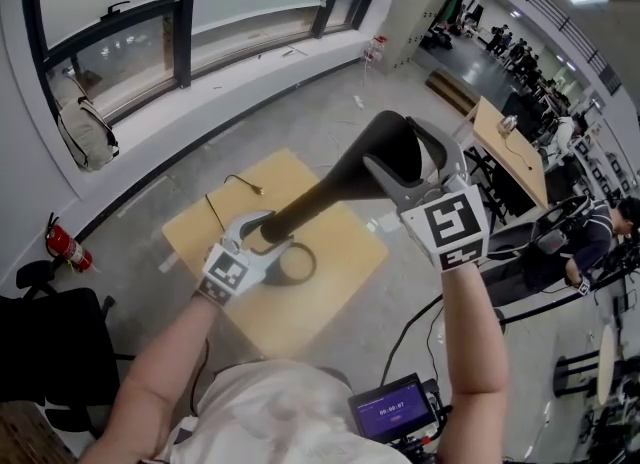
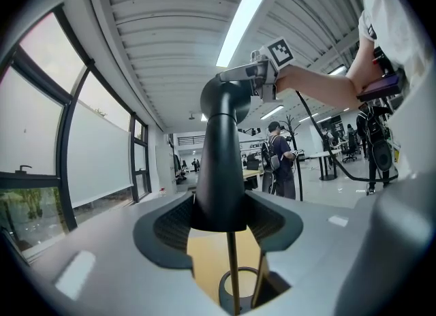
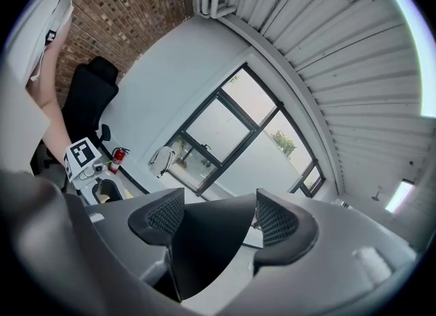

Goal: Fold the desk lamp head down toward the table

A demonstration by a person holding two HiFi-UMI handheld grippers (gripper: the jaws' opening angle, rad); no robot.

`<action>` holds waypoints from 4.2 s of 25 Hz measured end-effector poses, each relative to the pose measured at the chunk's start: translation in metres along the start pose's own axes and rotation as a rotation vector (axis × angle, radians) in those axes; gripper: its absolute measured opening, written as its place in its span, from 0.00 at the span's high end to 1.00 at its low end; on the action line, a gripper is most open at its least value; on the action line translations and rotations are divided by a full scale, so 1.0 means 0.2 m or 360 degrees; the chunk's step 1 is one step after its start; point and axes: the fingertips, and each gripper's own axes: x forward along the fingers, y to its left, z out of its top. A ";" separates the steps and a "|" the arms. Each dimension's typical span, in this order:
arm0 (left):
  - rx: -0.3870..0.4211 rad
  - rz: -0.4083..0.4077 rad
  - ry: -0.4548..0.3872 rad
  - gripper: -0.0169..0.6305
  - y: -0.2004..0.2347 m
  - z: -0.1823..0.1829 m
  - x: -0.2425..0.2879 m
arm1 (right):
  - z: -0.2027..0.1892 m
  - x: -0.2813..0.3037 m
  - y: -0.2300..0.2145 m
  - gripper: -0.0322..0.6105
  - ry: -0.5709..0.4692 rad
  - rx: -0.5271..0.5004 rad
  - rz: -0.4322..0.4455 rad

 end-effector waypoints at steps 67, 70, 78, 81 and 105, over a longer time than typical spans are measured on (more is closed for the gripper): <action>0.0405 0.0045 0.0222 0.63 0.05 0.19 -0.23 | -0.64 0.06 -0.04 0.43 -0.0318 0.0989 0.0107; 0.0424 0.0054 0.0256 0.63 0.04 0.19 -0.24 | -0.68 0.07 -0.03 0.43 -0.0324 0.1046 0.0129; 0.0461 0.0071 0.0296 0.63 0.04 0.22 -0.27 | -0.77 0.11 0.00 0.43 -0.0333 0.1198 0.0193; 0.0482 0.0074 0.0317 0.63 0.03 0.24 -0.27 | -0.80 0.12 0.01 0.43 -0.0343 0.1239 0.0212; 0.0604 0.0015 0.0402 0.63 0.04 0.38 -0.31 | -1.02 0.26 0.20 0.42 -0.0373 0.1705 0.0387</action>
